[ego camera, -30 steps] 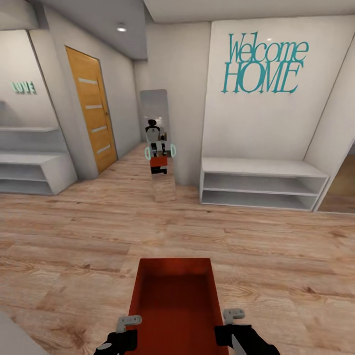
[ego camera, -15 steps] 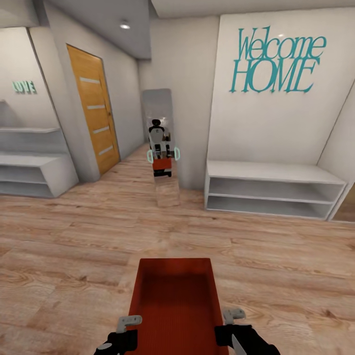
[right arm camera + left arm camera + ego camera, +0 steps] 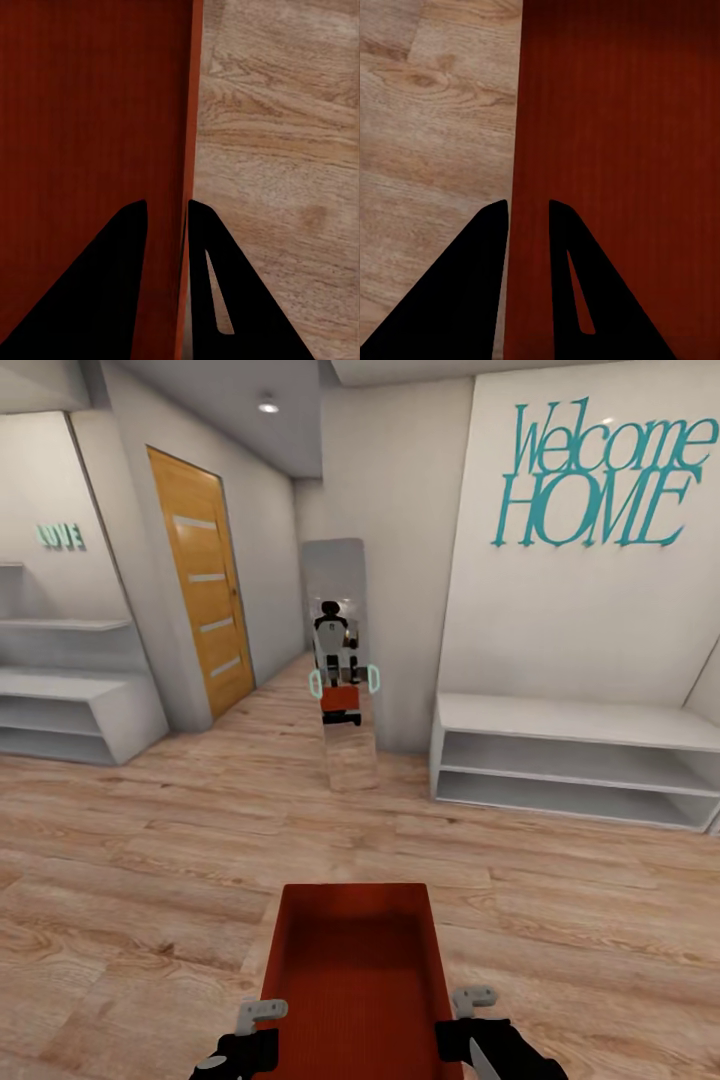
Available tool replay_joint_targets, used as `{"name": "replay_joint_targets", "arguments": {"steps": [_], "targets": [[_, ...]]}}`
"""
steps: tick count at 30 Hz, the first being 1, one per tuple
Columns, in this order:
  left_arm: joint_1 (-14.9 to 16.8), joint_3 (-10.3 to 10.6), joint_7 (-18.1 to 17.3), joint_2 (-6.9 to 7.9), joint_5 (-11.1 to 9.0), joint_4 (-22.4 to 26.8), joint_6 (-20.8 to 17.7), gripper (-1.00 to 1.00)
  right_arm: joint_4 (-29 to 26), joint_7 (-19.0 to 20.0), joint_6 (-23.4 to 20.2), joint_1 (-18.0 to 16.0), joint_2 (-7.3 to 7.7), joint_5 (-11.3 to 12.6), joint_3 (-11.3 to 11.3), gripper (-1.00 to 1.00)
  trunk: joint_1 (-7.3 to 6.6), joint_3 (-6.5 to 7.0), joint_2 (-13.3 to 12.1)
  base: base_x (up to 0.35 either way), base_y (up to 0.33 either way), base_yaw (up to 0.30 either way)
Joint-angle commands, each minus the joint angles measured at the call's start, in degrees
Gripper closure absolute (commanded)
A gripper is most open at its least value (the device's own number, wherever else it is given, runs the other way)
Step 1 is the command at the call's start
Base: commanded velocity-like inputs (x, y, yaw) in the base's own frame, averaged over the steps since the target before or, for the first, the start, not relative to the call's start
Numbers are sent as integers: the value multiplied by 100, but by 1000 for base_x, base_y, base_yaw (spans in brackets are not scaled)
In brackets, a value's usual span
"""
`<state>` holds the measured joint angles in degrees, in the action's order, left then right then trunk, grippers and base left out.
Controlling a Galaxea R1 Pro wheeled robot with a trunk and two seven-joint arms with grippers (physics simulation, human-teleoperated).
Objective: Move the two storage containers from the living room to the garage. In the garage, place one container on the floor and stack the other container on top of it (either order is fine).
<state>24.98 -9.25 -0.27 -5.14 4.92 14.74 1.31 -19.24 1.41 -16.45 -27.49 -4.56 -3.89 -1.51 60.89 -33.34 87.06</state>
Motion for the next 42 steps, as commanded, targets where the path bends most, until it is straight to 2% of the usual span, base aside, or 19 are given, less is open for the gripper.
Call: {"name": "replay_joint_targets", "arguments": {"steps": [1, 12, 42], "targets": [[6, 11, -114, 4, 29, -25, -26, 100, -27, 70, -34, -2, 201, 108, 177, 100, 3, -5, 3, 343, 0, 9], [6, 11, -114, 4, 27, -25, -26, 100, -27, 70, -34, -2, 201, 108, 182, 100, 3, -5, 3, 343, 0, 114], [6, 11, -114, 4, 34, -26, -26, 100, -27, 68, -34, -2, 201, 108, 178, 100, 3, -5, 3, 343, 0, 203]]}}
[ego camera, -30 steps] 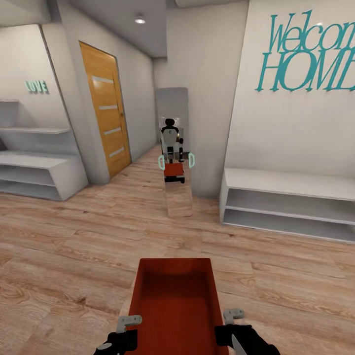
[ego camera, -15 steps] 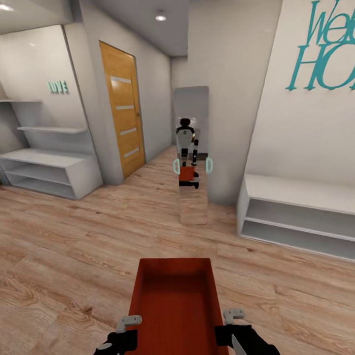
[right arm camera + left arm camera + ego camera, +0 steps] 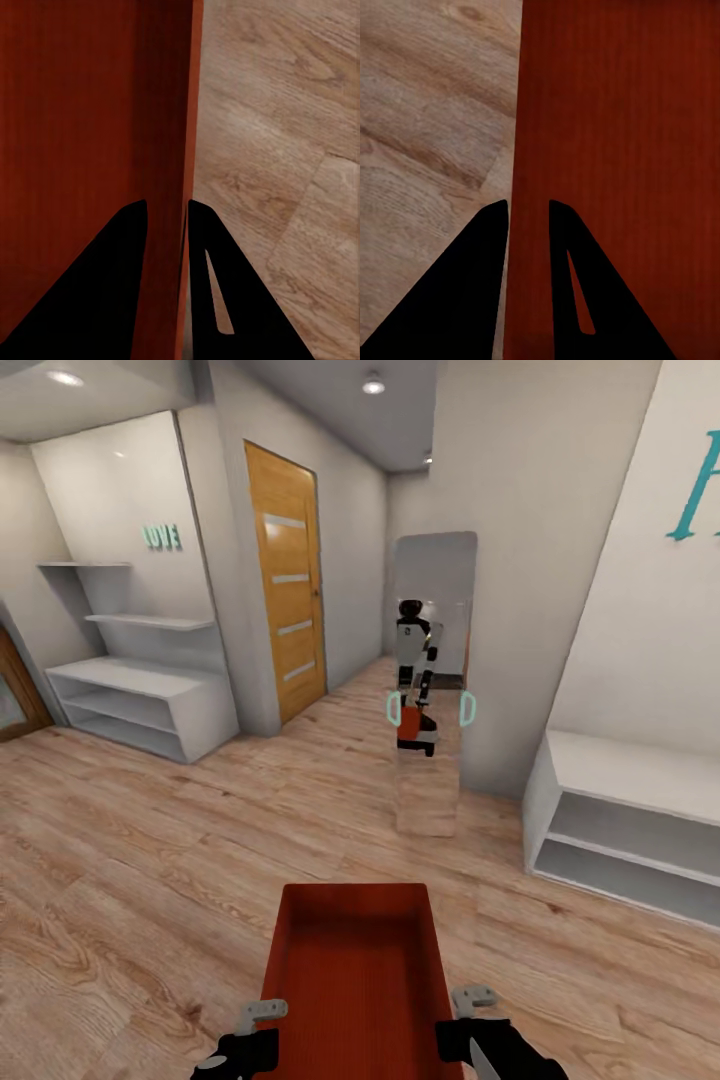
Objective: Move the two storage containers from the living room to the garage. In the garage, place one container on the floor and stack the other container on top of it (either order is fine).
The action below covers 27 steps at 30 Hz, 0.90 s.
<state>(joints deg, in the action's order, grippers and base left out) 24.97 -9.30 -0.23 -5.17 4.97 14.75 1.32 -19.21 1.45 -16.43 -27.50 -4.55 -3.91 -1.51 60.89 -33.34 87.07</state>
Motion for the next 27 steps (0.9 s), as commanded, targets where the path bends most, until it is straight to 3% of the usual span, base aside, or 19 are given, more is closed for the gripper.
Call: {"name": "replay_joint_targets", "arguments": {"steps": [1, 22, 27], "targets": [[8, 16, -117, 7, 30, -26, -27, 100, -30, 62, -36, -1, 200, 109, 180, 100, 3, -5, 3, 343, 0, 224], [8, 16, -117, 7, 30, -32, -27, 100, -30, 64, -36, -1, 200, 109, 179, 100, 3, -5, 3, 343, 0, 224], [8, 16, -117, 7, 30, -30, -27, 100, -30, 66, -36, -1, 200, 109, 178, 100, 3, -5, 3, 343, 0, 57]]}}
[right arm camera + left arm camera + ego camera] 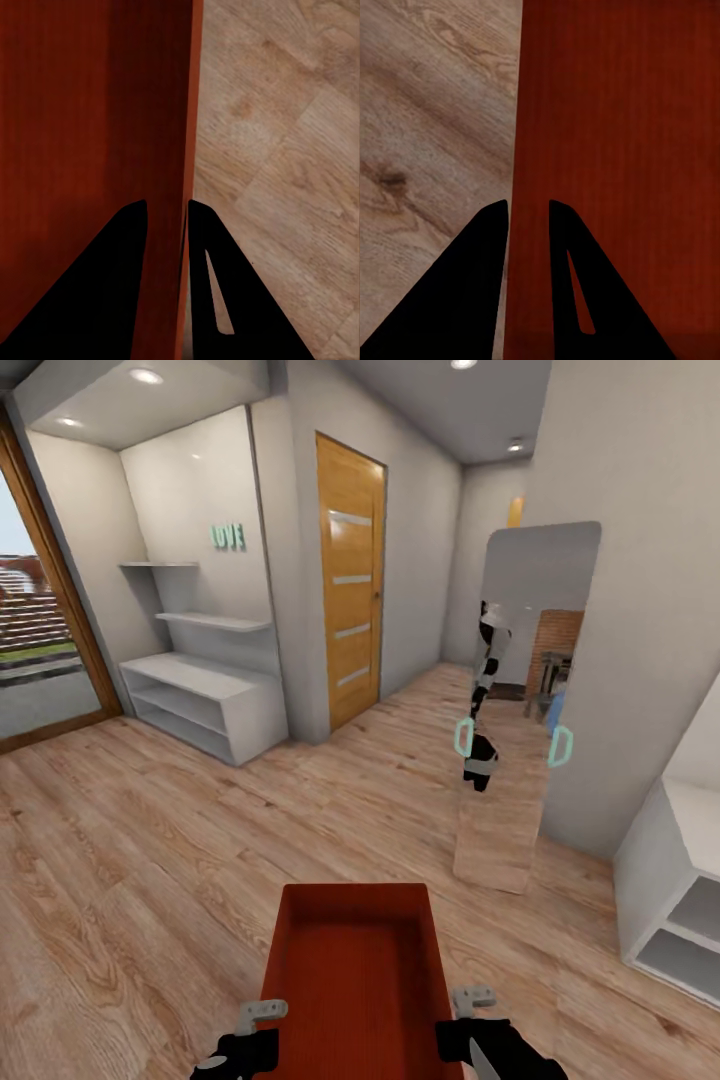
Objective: Move the two storage containers from the living room to the garage. In the garage, place one container on the floor and stack the other container on top of it (either order is fine).
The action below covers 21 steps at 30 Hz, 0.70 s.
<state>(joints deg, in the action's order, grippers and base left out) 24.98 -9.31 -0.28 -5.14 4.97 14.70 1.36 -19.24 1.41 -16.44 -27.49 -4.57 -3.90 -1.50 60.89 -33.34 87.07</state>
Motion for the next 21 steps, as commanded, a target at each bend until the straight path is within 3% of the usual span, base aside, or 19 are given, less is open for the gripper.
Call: {"name": "replay_joint_targets", "arguments": {"steps": [1, 21], "targets": [[6, 17, -113, 4, 30, -24, -30, 100, -27, 70, -34, -2, 202, 108, 176, 100, 3, -5, 2, 343, 0, 20], [6, 17, -113, 4, 38, -29, -39, 100, -27, 70, -34, -2, 202, 108, 176, 100, 3, -5, 2, 343, 34, 2]]}}
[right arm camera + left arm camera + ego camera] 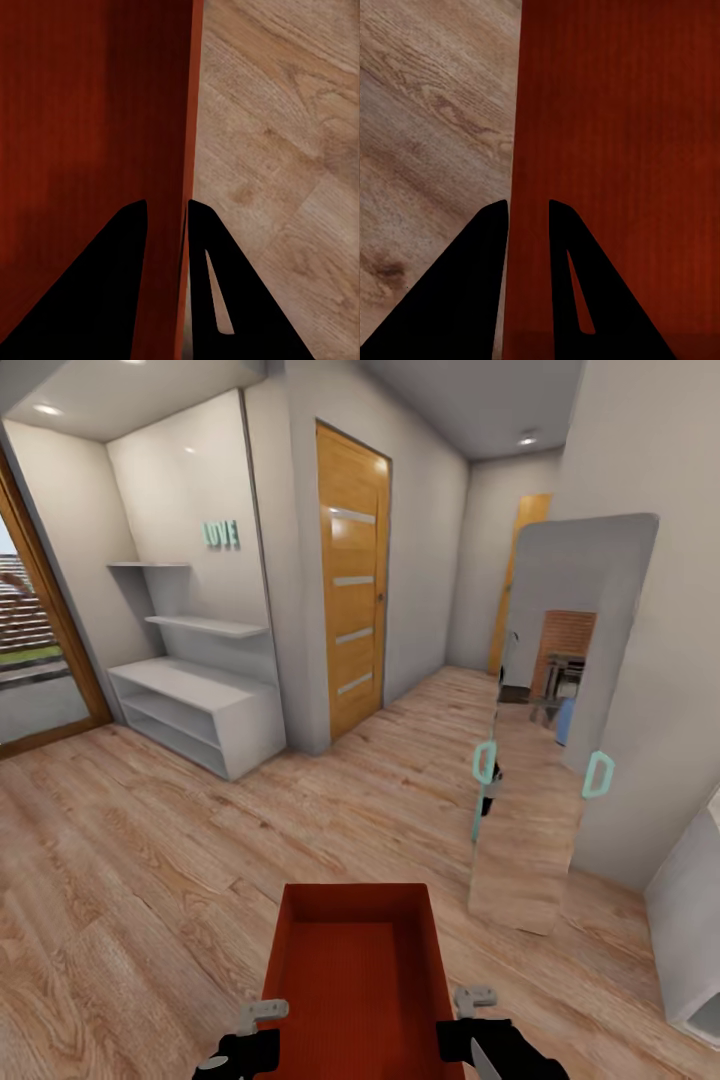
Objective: Move the two storage containers from the living room to the garage. In the garage, place one container on the floor and stack the other container on top of it (either order is fine).
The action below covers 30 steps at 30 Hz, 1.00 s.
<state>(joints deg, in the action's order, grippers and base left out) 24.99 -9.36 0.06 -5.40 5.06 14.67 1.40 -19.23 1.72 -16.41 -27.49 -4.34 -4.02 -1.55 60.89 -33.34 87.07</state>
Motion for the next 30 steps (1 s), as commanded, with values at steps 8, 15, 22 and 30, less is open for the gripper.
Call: {"name": "replay_joint_targets", "arguments": {"steps": [8, 15, 22, 30], "targets": [[6, 22, -147, 30, 28, -25, -44, 100, -30, 39, -38, -2, 179, 121, 181, 100, 3, -5, 2, 341, 91, 84], [6, 22, -147, 30, 24, -24, -44, 100, -34, 39, -38, -2, 179, 121, 181, 100, 3, -5, 2, 340, 91, 40], [6, 22, -147, 30, 28, -25, -44, 100, -31, 39, -38, -2, 179, 123, 181, 100, 3, -5, 2, 307, 133, 5], [6, 22, -147, 30, 29, -25, -44, 100, -28, 39, -38, -2, 179, 127, 181, 100, 3, -5, 2, 285, 163, 41]]}}
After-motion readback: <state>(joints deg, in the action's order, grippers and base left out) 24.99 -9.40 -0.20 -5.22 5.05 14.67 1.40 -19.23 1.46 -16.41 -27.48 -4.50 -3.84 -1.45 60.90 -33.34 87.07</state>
